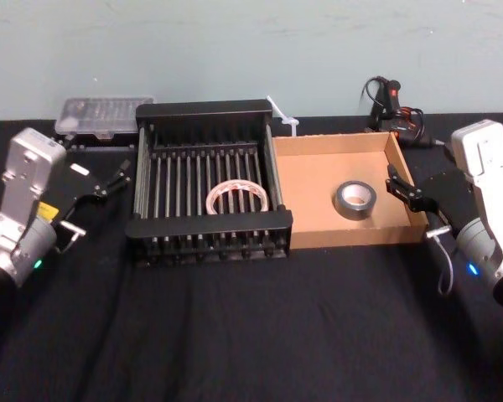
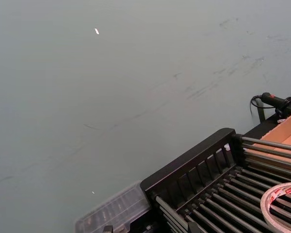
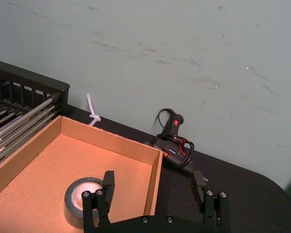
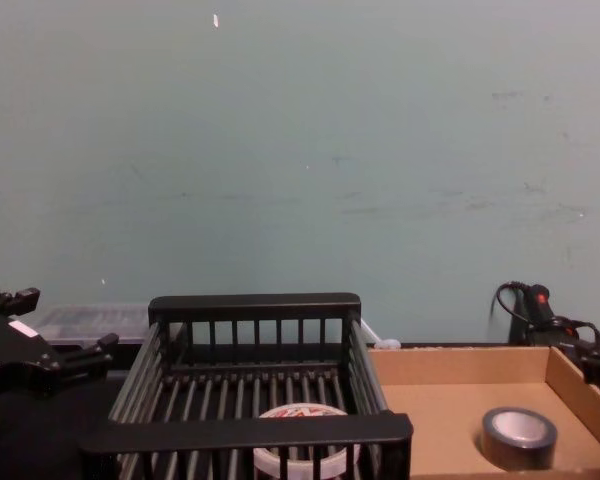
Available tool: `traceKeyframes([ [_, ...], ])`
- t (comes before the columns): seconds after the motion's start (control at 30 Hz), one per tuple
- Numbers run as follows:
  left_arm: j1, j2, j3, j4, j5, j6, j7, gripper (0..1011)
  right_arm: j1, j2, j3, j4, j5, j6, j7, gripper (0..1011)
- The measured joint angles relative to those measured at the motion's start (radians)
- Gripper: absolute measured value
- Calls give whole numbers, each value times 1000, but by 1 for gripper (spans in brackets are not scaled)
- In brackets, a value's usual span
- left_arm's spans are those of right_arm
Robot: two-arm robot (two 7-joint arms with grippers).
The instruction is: Pick up the white tape and place it into the black box , Pick up the silver tape and place it into the brown box.
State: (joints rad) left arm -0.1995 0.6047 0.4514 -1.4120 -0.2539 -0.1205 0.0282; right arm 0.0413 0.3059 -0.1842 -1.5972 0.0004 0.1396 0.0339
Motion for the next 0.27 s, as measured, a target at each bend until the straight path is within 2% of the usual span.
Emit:
traceKeyframes([
  [0.27,0,0,0,0,0,0,0,1001,0,0,0,0,0,0,0,1002],
])
